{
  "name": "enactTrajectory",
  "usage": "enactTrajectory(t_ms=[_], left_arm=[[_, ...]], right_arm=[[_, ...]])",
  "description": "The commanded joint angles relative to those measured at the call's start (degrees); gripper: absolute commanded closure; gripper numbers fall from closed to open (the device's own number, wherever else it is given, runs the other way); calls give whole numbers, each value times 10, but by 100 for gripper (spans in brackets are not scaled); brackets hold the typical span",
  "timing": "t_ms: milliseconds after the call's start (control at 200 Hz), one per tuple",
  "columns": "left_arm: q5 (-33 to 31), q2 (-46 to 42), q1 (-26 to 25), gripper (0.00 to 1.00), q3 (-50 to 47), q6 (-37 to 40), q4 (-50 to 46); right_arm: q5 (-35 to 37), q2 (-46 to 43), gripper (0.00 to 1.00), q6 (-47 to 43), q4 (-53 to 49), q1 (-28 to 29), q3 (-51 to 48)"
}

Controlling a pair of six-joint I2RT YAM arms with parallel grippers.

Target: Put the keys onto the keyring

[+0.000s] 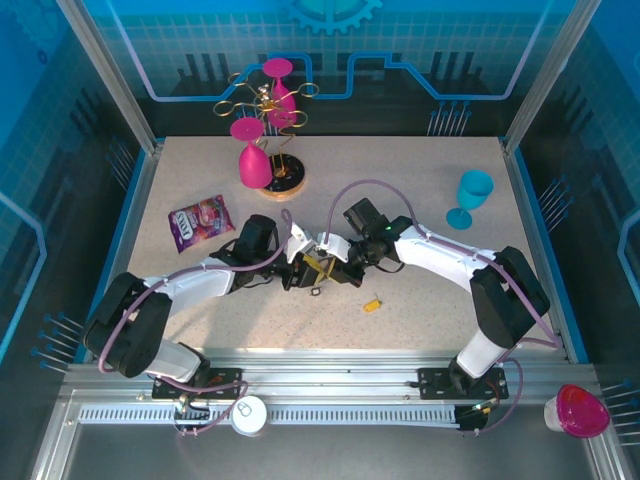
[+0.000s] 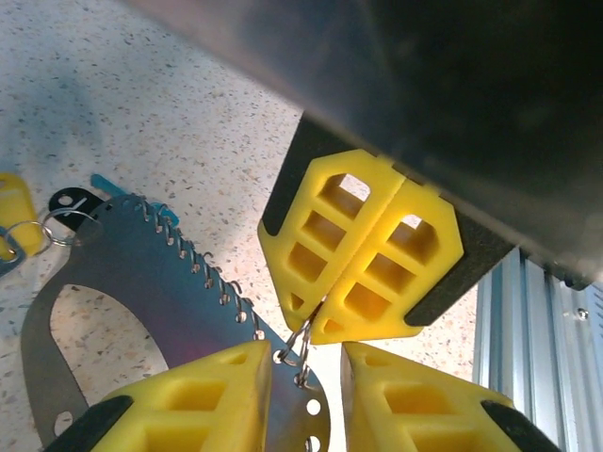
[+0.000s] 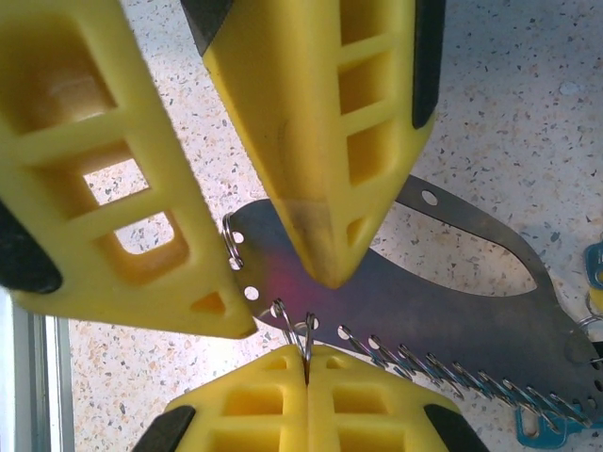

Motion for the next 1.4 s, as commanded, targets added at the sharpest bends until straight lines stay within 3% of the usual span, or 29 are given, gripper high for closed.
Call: enactTrajectory(t_ms=[0, 160, 325, 635, 1396], left_arm=[[34, 10, 4, 74, 4, 4, -7], [39, 16, 12, 76, -8, -3, 11], [74, 3, 43, 75, -58, -62, 130], [98, 5, 44, 75, -67, -32, 125], [123, 46, 38, 82, -42, -40, 151]], right_arm=[[-16, -7, 100, 2, 9, -4, 22], [-41, -13, 100, 9, 21, -9, 15], [-57, -16, 100, 11, 29, -18, 3], [-74, -12, 100, 8, 26, -18, 8], [-91, 3, 100, 12, 16, -11, 30]])
